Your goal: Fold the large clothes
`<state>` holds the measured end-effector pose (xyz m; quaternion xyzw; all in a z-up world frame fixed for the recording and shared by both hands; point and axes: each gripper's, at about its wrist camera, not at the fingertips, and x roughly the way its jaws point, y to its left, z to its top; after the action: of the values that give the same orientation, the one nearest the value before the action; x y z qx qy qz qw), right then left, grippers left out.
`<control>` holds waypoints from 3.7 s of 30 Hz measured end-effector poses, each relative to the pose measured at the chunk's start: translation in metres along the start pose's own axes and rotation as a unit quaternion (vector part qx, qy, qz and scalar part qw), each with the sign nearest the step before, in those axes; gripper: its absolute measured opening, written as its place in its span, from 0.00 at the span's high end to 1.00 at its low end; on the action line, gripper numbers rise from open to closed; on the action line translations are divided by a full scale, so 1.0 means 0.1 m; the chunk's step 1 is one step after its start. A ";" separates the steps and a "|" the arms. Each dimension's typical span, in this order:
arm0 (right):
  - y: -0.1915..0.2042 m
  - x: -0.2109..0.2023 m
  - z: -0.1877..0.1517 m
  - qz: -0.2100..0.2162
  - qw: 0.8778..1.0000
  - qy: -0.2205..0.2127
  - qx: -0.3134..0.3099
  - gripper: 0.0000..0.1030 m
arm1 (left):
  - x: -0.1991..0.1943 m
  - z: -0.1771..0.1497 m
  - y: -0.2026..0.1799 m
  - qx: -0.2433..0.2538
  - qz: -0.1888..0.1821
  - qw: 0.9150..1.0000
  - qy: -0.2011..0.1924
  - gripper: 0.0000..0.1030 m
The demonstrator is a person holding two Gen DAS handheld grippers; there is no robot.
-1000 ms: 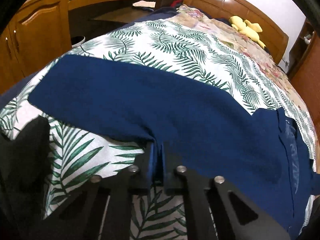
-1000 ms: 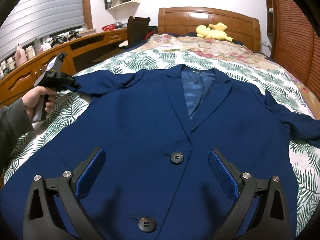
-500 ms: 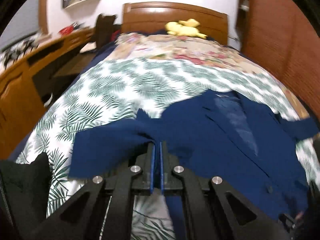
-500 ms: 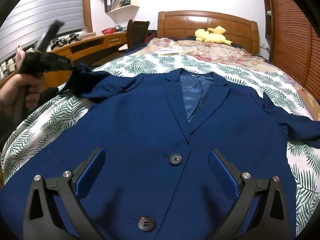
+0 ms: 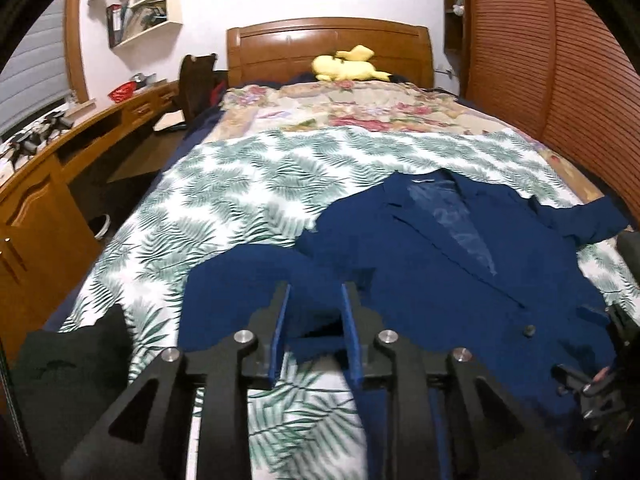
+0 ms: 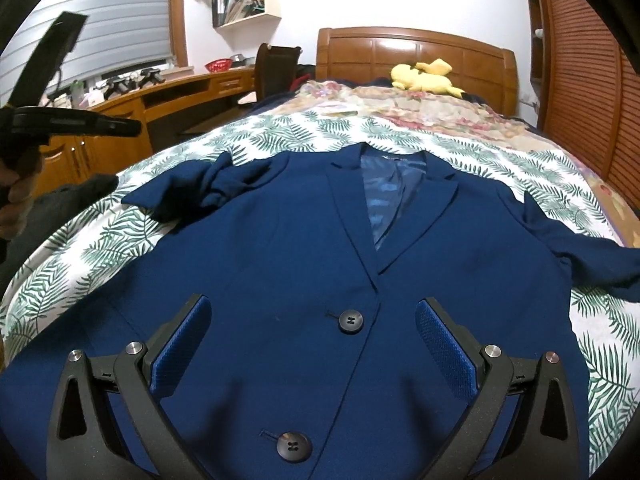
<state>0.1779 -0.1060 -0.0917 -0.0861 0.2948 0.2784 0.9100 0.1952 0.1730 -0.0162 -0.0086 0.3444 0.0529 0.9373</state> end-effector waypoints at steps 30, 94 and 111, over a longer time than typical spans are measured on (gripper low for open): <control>0.00 0.10 -0.07 -0.001 1.000 0.021 0.001 0.00 | 1.26 -0.64 1.31 -0.119 0.038 0.986 0.108 0.75; -0.07 -0.88 -0.30 0.032 0.999 0.005 -0.010 0.06 | -1.01 -1.21 -0.94 -0.007 -0.096 0.994 -0.052 0.83; 1.07 -0.29 -0.59 0.124 0.979 0.102 -0.124 0.44 | -1.09 -1.43 -0.45 0.000 -0.056 0.996 -0.063 0.81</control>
<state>0.0699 -0.0490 -0.1217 -0.1894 0.3575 0.4132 0.8159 0.0255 0.1104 -0.0560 -0.0242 0.2837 0.0011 0.9586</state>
